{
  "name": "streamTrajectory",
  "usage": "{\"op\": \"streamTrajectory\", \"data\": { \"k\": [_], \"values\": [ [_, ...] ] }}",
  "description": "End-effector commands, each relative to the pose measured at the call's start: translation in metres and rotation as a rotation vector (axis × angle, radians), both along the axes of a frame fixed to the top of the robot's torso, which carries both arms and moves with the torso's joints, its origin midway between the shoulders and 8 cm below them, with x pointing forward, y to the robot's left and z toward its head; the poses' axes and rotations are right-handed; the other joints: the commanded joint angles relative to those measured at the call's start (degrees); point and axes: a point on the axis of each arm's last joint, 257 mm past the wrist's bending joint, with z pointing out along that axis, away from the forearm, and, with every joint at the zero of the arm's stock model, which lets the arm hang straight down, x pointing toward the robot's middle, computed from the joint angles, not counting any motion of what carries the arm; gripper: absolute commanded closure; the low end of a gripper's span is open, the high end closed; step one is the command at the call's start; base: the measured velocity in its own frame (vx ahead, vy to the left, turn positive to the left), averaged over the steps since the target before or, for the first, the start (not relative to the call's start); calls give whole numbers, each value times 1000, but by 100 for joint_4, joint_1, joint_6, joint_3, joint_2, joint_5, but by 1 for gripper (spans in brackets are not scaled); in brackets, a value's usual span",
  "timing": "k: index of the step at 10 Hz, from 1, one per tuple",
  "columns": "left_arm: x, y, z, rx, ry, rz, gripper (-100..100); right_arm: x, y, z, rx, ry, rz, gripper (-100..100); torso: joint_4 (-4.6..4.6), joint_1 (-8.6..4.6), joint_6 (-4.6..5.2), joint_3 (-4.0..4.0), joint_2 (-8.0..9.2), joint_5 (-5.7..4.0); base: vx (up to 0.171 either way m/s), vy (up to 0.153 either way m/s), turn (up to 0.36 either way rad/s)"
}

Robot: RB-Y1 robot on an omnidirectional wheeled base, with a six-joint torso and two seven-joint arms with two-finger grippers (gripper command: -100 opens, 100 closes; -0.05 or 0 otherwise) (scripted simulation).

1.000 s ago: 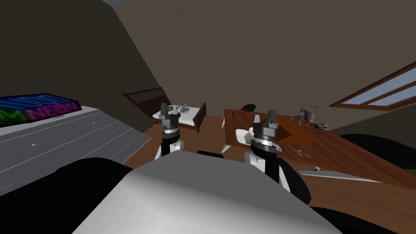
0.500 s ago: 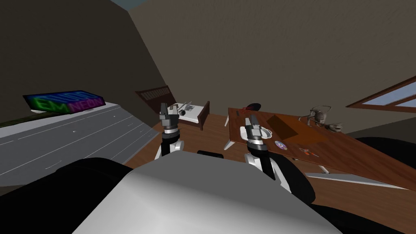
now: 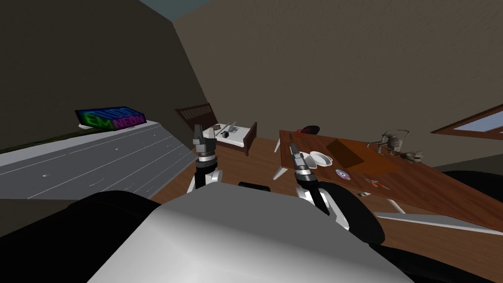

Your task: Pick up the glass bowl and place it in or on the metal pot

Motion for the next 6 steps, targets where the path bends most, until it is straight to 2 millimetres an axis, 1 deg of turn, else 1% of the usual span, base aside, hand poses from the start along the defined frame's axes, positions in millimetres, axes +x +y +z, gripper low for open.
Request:
{"op": "streamTrajectory", "data": {
  "k": [1, 2, 3, 4, 5, 6],
  "values": [
    [0, 0, 0, 0, 0, 0, 0, 3, 2, -15, -57, 26, 12, -100, 0, 0, 0, 0, 0, 0, -107, 90, 54],
    [0, 0, 0, 0, 0, 0, 0, 5, 7, -31, -122, 47, 26, -100, 0, 3, 3, -2, -5, 1, -110, 98, 98],
    [0, 0, 0, 0, 0, 0, 0, 6, 5, -38, -135, 60, 27, -100, -1, 4, 1, -3, -6, 1, -94, 68, 46],
    [0, 0, 0, 0, 0, 0, 0, 7, 7, -60, -209, 91, 40, -100, -1, -5, 2, -6, -11, -1, -119, 88, 137],
    [0, 0, 0, 0, 0, 0, 0, 7, 11, -77, -280, 108, 55, -100, -1, 0, 1, -3, -5, 0, -165, 112, 148],
    [0, 0, 0, 0, 0, 0, 0, 7, 6, -87, -306, 130, 58, -100, 2, 7, 2, 5, 9, 2, -106, 93, 48]
  ]
}}
